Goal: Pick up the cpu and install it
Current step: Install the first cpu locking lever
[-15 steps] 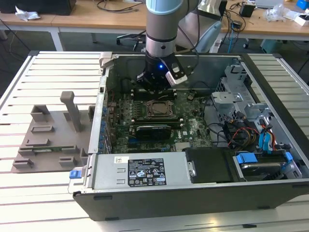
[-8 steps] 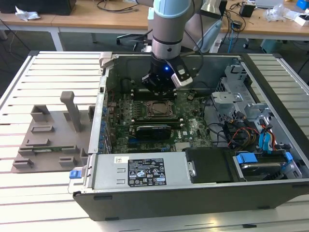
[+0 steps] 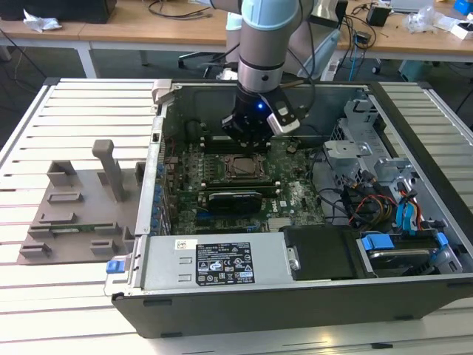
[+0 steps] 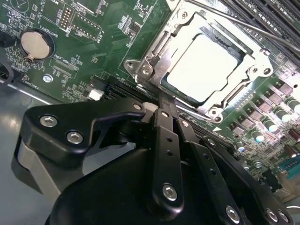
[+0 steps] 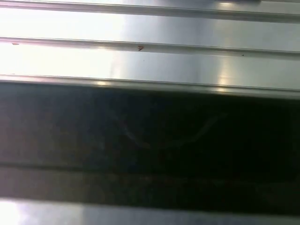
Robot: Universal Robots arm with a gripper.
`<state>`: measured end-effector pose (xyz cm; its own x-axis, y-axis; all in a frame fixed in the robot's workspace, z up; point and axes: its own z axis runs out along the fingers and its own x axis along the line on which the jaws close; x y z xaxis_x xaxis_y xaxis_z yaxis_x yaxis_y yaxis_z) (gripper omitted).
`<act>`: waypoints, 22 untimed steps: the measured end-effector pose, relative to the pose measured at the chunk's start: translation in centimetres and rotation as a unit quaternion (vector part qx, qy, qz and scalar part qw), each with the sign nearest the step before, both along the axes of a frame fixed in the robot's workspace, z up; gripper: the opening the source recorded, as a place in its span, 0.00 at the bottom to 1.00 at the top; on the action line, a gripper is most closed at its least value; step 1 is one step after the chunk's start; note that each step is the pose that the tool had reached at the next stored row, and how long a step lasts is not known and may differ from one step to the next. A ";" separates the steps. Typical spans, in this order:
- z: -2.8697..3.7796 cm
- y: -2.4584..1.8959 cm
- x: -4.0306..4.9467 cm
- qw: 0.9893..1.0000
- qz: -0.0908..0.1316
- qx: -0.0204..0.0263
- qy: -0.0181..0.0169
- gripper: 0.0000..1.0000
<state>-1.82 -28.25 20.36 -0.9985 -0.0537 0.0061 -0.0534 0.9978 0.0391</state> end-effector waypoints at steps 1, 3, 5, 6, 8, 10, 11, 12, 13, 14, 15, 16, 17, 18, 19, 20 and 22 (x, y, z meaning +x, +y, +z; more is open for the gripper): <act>-0.06 0.00 0.09 1.000 0.000 0.000 0.000 0.11; -0.20 0.00 0.20 1.000 0.000 0.000 0.000 0.11; -0.30 0.00 0.29 1.000 0.000 0.000 0.000 0.11; -0.29 0.00 0.31 1.000 0.000 0.000 0.000 0.11; -0.25 -0.05 0.30 1.000 0.000 -0.001 0.000 0.11; -0.23 -0.06 0.29 1.000 0.000 -0.001 0.001 0.11; -0.23 -0.06 0.29 1.000 0.000 -0.001 0.001 0.11; -0.30 -0.01 0.31 1.000 0.000 0.001 0.000 0.11; -0.33 0.01 0.33 1.000 0.000 0.001 0.000 0.11; -0.32 0.04 0.33 1.000 0.000 0.000 0.000 0.11; -0.32 0.07 0.33 1.000 0.000 0.000 0.000 0.11; -0.31 0.11 0.32 1.000 0.000 0.000 0.000 0.11; -0.31 0.14 0.33 1.000 0.000 0.000 0.000 0.11; -0.26 0.16 0.33 1.000 0.000 0.000 0.000 0.11; -0.06 0.19 0.34 1.000 0.000 0.000 0.000 0.11; 0.38 0.16 0.33 1.000 0.000 -0.002 0.000 0.11; 0.69 0.16 0.33 1.000 0.000 -0.004 0.000 0.11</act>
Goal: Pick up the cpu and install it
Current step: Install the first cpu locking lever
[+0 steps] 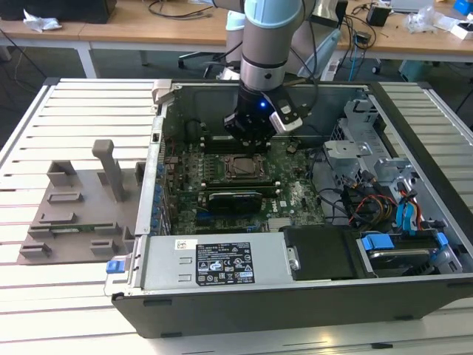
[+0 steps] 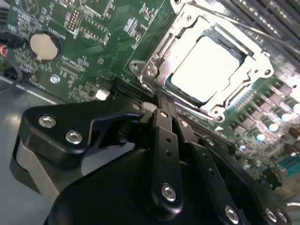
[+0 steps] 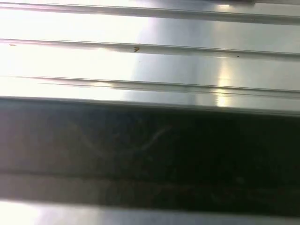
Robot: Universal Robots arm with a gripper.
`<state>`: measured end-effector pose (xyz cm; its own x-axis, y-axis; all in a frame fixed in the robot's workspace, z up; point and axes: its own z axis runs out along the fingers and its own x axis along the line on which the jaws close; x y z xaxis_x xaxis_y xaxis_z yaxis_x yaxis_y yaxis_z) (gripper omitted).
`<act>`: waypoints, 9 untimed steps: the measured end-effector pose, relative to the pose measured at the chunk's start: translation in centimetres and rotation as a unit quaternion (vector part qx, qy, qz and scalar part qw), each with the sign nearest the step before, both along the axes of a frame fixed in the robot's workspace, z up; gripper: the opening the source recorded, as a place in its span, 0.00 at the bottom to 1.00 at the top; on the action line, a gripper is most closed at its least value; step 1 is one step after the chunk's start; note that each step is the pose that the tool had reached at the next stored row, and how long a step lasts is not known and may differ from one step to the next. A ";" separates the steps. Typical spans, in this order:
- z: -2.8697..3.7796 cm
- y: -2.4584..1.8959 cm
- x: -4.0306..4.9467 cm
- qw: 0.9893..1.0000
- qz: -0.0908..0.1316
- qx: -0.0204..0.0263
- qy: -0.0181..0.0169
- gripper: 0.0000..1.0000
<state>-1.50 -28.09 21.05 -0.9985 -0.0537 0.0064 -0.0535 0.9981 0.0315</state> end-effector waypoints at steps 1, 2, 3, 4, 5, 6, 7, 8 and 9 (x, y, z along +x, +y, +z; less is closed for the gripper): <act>0.06 -0.05 0.00 1.000 0.000 -0.001 0.000 0.11; 0.08 -0.12 0.00 1.000 0.000 -0.002 0.000 0.11; 0.09 -0.23 -0.01 1.000 0.000 -0.003 0.000 0.11; 0.09 -0.36 -0.01 1.000 0.000 -0.003 0.000 0.11; 0.09 -0.54 0.00 1.000 0.000 -0.004 0.000 0.11; 0.09 -0.70 0.00 1.000 0.000 -0.004 0.000 0.11; 0.09 -0.93 0.00 1.000 0.000 -0.004 0.000 0.11; 0.09 -1.09 0.00 1.000 0.000 -0.004 0.000 0.11; 0.40 -1.44 0.00 1.000 0.000 -0.005 0.000 0.11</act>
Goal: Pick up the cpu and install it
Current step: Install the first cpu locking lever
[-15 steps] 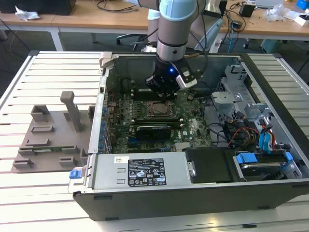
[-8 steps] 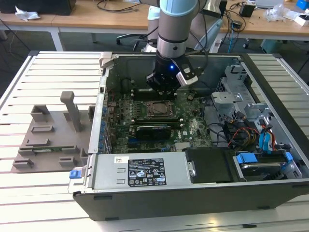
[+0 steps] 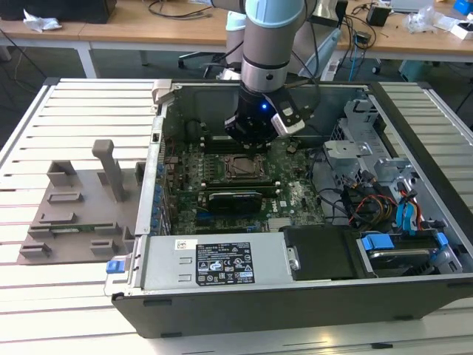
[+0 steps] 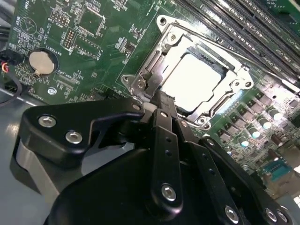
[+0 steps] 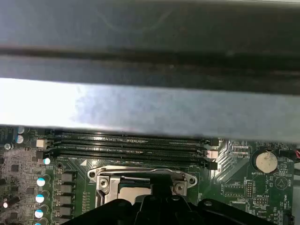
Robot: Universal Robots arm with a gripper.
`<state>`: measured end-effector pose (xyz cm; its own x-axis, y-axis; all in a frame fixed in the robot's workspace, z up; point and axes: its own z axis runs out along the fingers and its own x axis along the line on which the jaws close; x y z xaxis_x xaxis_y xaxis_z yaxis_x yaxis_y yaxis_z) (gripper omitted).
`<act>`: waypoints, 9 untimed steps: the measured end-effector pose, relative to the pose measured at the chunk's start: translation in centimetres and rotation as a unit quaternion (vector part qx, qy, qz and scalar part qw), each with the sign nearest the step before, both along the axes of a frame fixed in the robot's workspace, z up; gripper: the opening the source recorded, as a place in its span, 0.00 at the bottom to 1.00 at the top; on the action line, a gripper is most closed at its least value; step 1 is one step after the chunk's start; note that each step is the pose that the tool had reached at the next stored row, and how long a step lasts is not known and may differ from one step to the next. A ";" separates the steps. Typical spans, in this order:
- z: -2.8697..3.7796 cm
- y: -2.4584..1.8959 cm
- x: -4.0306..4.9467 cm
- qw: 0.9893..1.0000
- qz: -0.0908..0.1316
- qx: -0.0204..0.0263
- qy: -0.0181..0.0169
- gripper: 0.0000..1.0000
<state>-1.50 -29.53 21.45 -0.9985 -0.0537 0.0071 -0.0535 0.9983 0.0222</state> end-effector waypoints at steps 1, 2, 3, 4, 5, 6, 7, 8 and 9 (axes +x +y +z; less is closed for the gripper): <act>0.29 0.00 0.00 1.000 0.000 0.000 0.000 0.11; 0.79 0.00 0.00 1.000 0.000 0.000 0.000 0.11; 0.94 0.00 0.00 1.000 0.000 0.000 0.000 0.11; 1.08 0.00 0.00 1.000 0.000 0.000 0.000 0.11; 1.24 0.00 0.00 1.000 0.000 0.000 0.000 0.11; 1.39 0.00 0.00 1.000 0.000 0.000 0.000 0.11; 1.58 0.00 0.00 1.000 0.000 0.000 0.000 0.11; 1.78 0.00 0.00 1.000 0.000 0.000 0.000 0.11; 2.00 0.00 0.00 1.000 0.000 0.000 0.000 0.11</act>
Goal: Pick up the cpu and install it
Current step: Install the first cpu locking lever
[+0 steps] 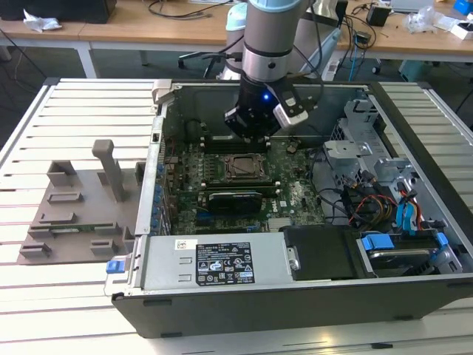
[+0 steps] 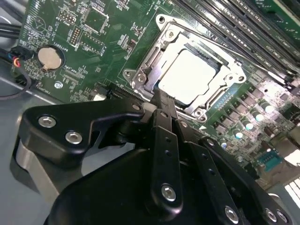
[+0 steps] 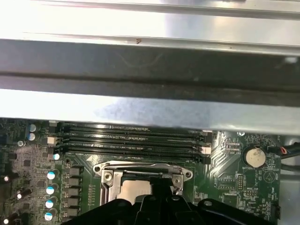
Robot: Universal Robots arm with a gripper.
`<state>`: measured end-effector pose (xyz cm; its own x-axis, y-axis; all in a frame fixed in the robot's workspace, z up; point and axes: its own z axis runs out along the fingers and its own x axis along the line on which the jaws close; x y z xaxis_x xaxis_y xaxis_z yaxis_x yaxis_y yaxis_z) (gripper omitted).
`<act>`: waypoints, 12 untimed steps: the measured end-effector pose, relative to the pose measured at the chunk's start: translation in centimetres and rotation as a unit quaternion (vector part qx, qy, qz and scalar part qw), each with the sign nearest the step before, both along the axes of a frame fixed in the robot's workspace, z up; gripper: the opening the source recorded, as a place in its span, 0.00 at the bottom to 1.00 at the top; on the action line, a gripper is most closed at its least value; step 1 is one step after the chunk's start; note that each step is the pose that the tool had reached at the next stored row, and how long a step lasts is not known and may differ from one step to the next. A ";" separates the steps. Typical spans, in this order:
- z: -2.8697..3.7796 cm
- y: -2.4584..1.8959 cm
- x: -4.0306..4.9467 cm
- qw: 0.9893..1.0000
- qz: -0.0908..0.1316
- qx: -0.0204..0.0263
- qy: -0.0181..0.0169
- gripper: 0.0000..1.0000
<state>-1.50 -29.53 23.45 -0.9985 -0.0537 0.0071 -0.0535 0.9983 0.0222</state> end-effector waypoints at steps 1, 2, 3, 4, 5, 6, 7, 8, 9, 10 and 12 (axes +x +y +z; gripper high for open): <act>0.23 0.00 0.00 1.000 0.000 0.000 0.000 0.11; 0.59 0.00 0.00 1.000 0.000 0.000 0.000 0.11; 0.83 0.00 0.00 1.000 0.000 0.000 0.000 0.11; 1.17 0.00 0.00 1.000 0.000 0.000 0.000 0.11; 1.41 0.00 0.00 1.000 0.000 0.000 0.000 0.11; 1.65 0.00 0.00 1.000 0.000 0.000 0.000 0.11; 1.80 0.00 0.00 1.000 0.000 0.000 0.000 0.11; 1.98 0.00 0.00 1.000 0.000 0.000 0.000 0.11; 2.10 0.00 0.00 1.000 0.000 0.000 0.000 0.11; 2.27 0.00 0.00 1.000 0.000 0.000 0.000 0.11; 2.59 0.00 0.00 1.000 0.000 0.000 0.000 0.11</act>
<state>-1.50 -29.53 26.04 -0.9985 -0.0537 0.0071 -0.0535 0.9983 0.0221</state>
